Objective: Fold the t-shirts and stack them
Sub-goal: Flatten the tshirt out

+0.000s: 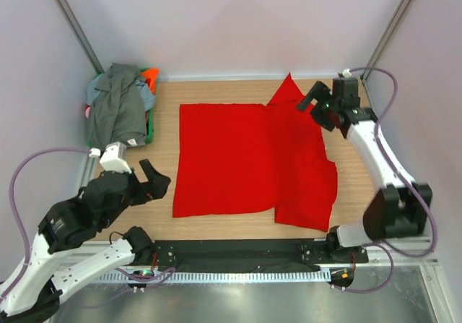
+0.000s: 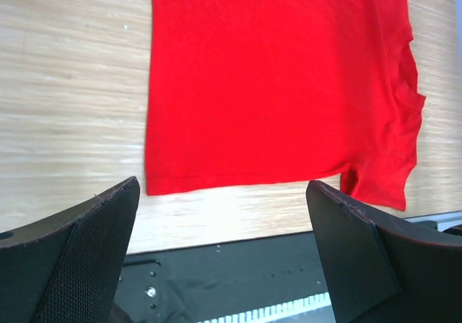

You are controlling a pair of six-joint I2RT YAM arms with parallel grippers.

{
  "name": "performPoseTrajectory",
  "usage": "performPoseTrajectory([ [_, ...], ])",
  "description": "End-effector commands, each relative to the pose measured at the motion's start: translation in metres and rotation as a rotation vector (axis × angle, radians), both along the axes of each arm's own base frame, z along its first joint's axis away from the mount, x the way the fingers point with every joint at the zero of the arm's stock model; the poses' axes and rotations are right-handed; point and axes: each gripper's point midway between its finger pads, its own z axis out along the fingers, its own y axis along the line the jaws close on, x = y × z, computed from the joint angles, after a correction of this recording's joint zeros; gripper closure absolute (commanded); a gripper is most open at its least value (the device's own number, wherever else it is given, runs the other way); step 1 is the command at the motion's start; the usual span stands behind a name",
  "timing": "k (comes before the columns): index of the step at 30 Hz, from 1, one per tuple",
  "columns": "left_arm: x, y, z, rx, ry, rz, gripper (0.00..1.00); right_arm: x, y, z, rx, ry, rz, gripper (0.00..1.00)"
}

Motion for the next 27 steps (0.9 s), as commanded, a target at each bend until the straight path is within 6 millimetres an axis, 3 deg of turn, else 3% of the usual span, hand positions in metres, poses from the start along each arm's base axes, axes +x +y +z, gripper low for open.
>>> performPoseTrajectory([
  [1,-0.001,0.013,-0.005,0.083,-0.072,-0.042,0.01,0.072,0.003,-0.024,0.001,0.004,0.005,0.11],
  [2,-0.001,0.012,-0.002,0.077,-0.102,-0.062,0.01,0.085,0.004,-0.026,0.006,0.004,0.003,0.16],
  [3,-0.002,0.014,0.000,0.053,-0.131,-0.062,0.01,0.108,0.006,-0.013,0.011,-0.035,0.008,0.19],
  [4,-0.002,0.016,0.003,0.039,-0.150,-0.051,0.01,0.124,0.008,-0.039,0.014,0.004,0.011,0.23],
  [5,0.001,0.021,0.001,0.036,-0.162,-0.010,0.01,0.140,0.009,-0.044,0.014,-0.009,0.010,0.27],
  [6,0.001,0.025,0.001,0.025,-0.172,0.010,0.01,0.158,0.009,-0.033,0.015,-0.050,0.006,0.30],
  [7,0.000,0.030,0.002,0.014,-0.182,0.025,0.01,0.174,0.010,-0.056,0.018,-0.036,0.004,0.33],
  [8,0.000,0.035,0.003,0.014,-0.190,0.047,0.01,0.183,0.012,-0.060,0.020,-0.039,0.007,0.35],
  [9,0.000,0.036,0.004,0.006,-0.192,0.058,0.01,0.198,0.012,-0.051,0.022,-0.072,0.006,0.36],
  [10,0.000,0.037,0.004,0.003,-0.195,0.060,0.01,0.206,0.014,-0.059,0.017,-0.066,0.012,0.38],
  [11,-0.001,0.038,0.005,-0.003,-0.199,0.063,0.01,0.214,0.012,-0.083,0.011,-0.030,0.008,0.39],
  [12,-0.001,0.038,0.005,-0.002,-0.201,0.064,0.01,0.226,0.011,-0.078,0.001,-0.052,0.001,0.39],
  [13,-0.001,0.039,0.005,-0.003,-0.199,0.066,0.01,0.230,0.009,-0.083,-0.010,-0.038,-0.009,0.39],
  [14,-0.001,0.039,0.004,0.000,-0.197,0.070,0.01,0.235,0.007,-0.101,-0.027,-0.013,-0.016,0.40],
  [15,0.000,0.038,0.004,-0.001,-0.197,0.066,0.02,0.245,0.005,-0.092,-0.033,-0.041,-0.020,0.41],
  [18,0.001,0.034,0.002,0.006,-0.186,0.056,0.02,0.255,0.001,-0.101,-0.058,-0.036,-0.036,0.43],
  [27,0.004,0.036,0.000,0.021,-0.172,0.081,0.02,0.256,-0.016,-0.130,-0.110,0.000,-0.067,0.46],
])
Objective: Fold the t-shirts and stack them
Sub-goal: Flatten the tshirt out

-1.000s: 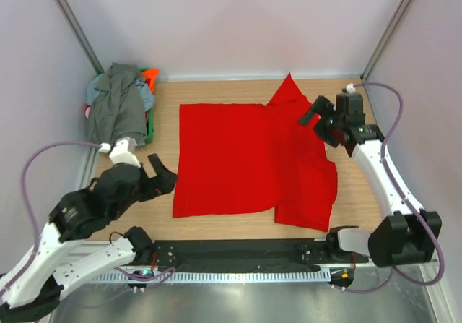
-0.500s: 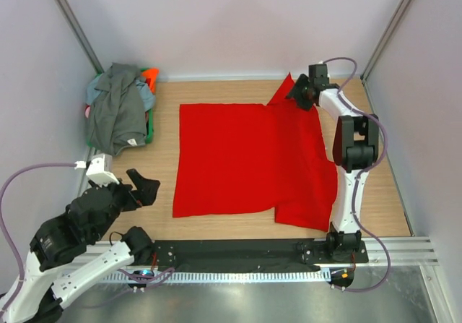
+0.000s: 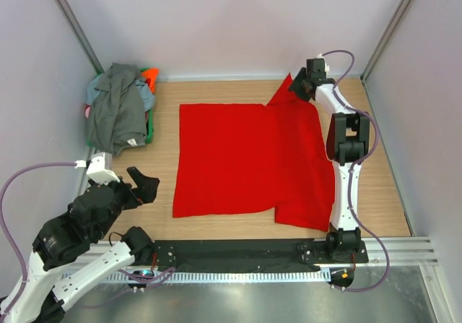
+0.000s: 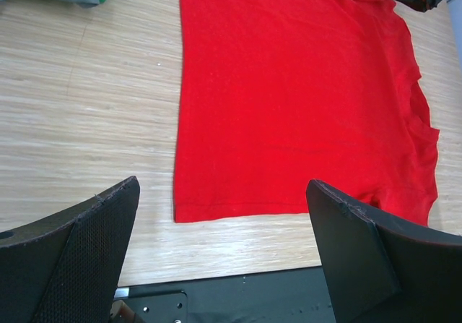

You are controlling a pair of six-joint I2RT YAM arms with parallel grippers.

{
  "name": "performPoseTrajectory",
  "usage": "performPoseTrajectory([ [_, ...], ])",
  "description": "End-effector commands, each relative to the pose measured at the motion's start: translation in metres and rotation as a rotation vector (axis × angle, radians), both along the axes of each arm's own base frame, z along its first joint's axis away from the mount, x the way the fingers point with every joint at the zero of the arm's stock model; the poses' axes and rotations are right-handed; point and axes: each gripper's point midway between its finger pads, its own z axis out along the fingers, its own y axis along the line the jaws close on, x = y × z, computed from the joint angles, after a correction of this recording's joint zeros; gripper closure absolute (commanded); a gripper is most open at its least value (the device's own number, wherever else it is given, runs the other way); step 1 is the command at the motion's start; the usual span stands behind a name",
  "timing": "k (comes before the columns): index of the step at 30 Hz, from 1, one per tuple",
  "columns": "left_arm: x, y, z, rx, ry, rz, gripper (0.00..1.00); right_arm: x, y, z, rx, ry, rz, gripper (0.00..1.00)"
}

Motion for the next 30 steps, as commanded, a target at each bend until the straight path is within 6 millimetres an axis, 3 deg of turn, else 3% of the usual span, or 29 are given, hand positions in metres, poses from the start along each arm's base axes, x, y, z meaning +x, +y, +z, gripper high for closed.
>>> performPoseTrajectory([
  [1,0.006,-0.001,0.005,-0.004,-0.020,0.015,0.02,0.013,-0.014,0.002,-0.032,-0.040,-0.022,0.47],
  [6,0.004,0.001,0.008,-0.028,-0.037,0.018,0.02,0.022,-0.010,0.004,-0.012,-0.053,0.000,0.50],
  [15,0.007,-0.001,0.002,0.004,-0.002,0.027,0.02,0.024,-0.007,-0.016,0.018,-0.027,0.001,0.52],
  [24,0.005,0.002,0.005,-0.022,-0.024,0.037,0.02,0.028,-0.003,-0.016,0.042,-0.039,0.007,0.55],
  [26,0.005,0.002,0.004,-0.019,-0.021,0.037,0.02,0.029,-0.001,-0.016,0.048,-0.041,0.012,0.58],
  [30,0.006,0.001,0.003,-0.014,-0.015,0.036,0.02,0.030,0.001,-0.019,0.056,-0.039,0.024,0.75],
])
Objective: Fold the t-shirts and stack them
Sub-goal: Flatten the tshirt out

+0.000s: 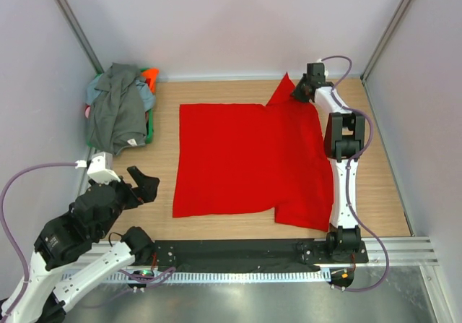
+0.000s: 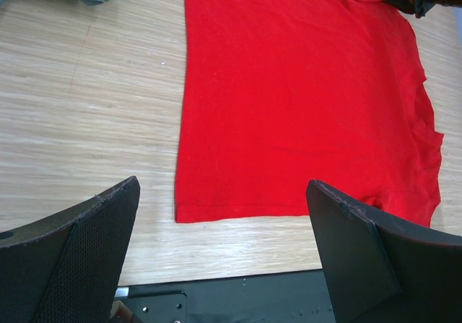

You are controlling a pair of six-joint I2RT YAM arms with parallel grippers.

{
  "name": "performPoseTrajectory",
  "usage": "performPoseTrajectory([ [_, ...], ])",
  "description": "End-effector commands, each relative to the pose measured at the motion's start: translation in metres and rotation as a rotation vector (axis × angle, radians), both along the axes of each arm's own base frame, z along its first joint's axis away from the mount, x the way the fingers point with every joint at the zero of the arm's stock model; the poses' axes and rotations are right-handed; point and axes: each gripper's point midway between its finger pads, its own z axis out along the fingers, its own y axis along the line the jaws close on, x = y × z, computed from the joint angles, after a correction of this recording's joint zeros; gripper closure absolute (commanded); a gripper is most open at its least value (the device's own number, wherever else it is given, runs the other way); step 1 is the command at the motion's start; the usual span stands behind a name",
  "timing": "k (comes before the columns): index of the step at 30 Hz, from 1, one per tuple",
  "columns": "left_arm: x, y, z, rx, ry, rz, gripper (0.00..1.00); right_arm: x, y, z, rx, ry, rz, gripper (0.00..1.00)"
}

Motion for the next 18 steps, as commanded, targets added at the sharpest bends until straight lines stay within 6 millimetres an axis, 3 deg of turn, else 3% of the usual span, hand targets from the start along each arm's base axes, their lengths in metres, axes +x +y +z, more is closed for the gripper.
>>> performPoseTrajectory([
  [1,0.004,0.001,0.005,-0.011,-0.023,0.018,0.02,0.014,0.003,0.019,0.025,-0.061,0.009,0.79],
  [5,0.004,0.001,0.007,-0.019,-0.029,0.019,0.02,0.015,0.010,0.019,0.047,-0.067,0.024,0.97],
  [11,0.003,0.002,0.007,-0.022,-0.032,0.022,0.02,0.023,0.029,0.047,0.073,-0.134,0.057,0.99],
  [14,0.003,0.004,0.008,-0.024,-0.036,0.027,0.02,0.031,0.055,0.073,0.108,-0.206,0.104,0.98],
  [16,0.003,0.004,0.008,-0.025,-0.036,0.027,0.02,0.033,0.084,0.074,0.111,-0.219,0.144,0.99],
  [17,0.003,0.004,0.008,-0.028,-0.036,0.030,0.02,0.040,0.095,0.092,0.122,-0.266,0.157,0.98],
  [18,0.003,0.004,0.008,-0.027,-0.036,0.031,0.02,0.043,0.103,0.095,0.132,-0.280,0.164,0.98],
])
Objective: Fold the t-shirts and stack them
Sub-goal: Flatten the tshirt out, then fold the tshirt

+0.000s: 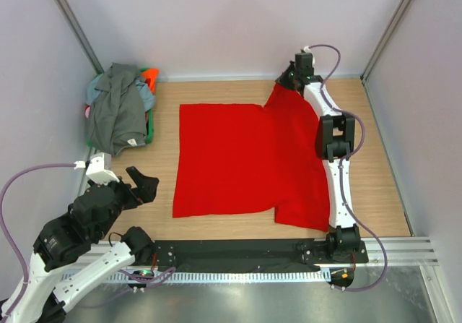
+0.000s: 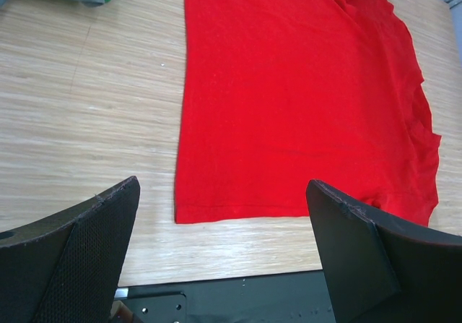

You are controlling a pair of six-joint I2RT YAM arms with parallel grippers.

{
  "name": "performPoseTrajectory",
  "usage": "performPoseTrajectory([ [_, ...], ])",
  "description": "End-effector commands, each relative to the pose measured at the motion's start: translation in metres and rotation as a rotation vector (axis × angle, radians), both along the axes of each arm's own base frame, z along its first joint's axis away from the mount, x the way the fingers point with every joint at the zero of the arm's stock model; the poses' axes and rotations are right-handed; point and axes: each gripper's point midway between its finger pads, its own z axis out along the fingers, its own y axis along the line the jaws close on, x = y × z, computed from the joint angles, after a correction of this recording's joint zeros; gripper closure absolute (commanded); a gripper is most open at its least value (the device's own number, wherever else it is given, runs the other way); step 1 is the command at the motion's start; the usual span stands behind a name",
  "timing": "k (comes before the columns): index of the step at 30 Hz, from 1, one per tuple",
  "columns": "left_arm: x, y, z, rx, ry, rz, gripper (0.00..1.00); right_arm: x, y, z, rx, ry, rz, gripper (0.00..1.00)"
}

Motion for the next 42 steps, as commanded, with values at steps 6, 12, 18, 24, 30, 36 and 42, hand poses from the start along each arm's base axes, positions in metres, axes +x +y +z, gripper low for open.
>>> performPoseTrajectory([
  [6,0.004,0.004,0.005,-0.012,-0.020,0.038,0.02,0.024,0.123,0.084,0.198,-0.311,0.175,0.20],
  [12,0.004,0.003,0.004,-0.014,-0.016,0.034,0.02,0.018,0.130,0.100,0.219,-0.365,0.218,0.12],
  [18,0.004,0.004,0.004,-0.014,-0.016,0.042,0.02,-0.003,0.088,0.129,0.175,-0.373,0.202,0.12],
  [24,0.012,-0.002,-0.003,0.040,0.033,0.053,0.03,-0.072,0.046,0.104,-0.058,-0.150,0.188,0.12],
  [30,0.022,-0.014,-0.017,0.129,0.124,0.036,0.05,-0.221,-0.039,0.139,-0.390,0.036,-0.151,0.10],
  [36,0.020,-0.012,-0.018,0.127,0.124,0.043,0.05,-0.393,-0.007,0.089,-0.197,0.163,-0.069,0.12],
  [42,0.021,-0.016,-0.021,0.124,0.149,0.046,0.06,-0.503,0.033,0.030,-0.105,0.304,0.074,0.18],
])
